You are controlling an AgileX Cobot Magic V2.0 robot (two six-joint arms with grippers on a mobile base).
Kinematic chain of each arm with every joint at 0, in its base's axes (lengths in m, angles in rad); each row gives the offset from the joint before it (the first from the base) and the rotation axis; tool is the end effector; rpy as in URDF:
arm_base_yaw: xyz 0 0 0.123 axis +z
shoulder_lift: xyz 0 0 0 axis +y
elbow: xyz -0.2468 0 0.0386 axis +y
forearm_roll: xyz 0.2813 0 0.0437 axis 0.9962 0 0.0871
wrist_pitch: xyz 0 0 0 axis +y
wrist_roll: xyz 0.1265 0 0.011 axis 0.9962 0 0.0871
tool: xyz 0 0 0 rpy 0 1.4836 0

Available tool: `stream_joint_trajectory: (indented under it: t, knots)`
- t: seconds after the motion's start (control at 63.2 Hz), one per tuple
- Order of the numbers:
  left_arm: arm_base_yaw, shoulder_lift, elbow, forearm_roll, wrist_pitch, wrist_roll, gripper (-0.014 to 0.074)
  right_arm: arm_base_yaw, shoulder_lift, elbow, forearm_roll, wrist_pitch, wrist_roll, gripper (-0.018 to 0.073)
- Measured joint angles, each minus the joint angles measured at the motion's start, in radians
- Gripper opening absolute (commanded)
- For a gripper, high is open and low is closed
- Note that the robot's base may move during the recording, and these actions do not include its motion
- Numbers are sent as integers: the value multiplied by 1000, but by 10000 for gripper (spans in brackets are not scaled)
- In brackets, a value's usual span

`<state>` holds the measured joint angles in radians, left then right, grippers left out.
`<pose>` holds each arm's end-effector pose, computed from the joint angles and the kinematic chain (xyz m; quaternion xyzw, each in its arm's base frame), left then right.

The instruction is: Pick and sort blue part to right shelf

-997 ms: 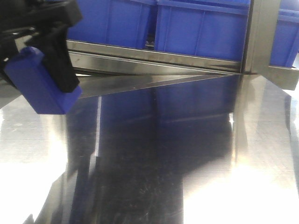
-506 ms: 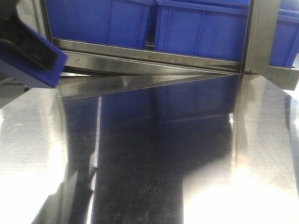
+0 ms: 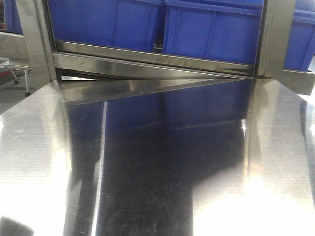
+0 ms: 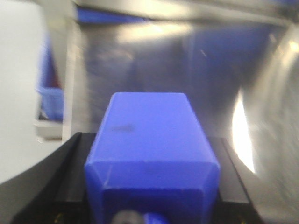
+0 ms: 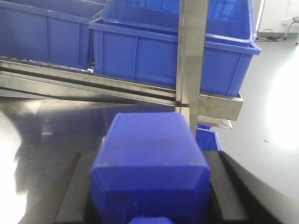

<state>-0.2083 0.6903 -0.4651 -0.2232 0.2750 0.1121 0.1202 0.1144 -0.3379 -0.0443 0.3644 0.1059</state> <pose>0.2280 -0.0560 0.2395 0.0605 0.8329 -0.1100 0.5390 0.1498 0.0161 0.2876 -0.0148 0.7256 0.0577 0.6856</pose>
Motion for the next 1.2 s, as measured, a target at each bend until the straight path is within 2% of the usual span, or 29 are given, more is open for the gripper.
stream_joint_trajectory:
  t: [0.174,0.396,0.791,1.202]
  knots:
    - [93,-141,43,10,2,0,281,0,0,0,0,0,0,447]
    - [158,-288,56,39,26,0,281,0,0,0,0,0,0,447]
    - [168,-500,56,50,29,0,281,0,0,0,0,0,0,447]
    - [168,-510,56,52,33,0,281,0,0,0,0,0,0,447]
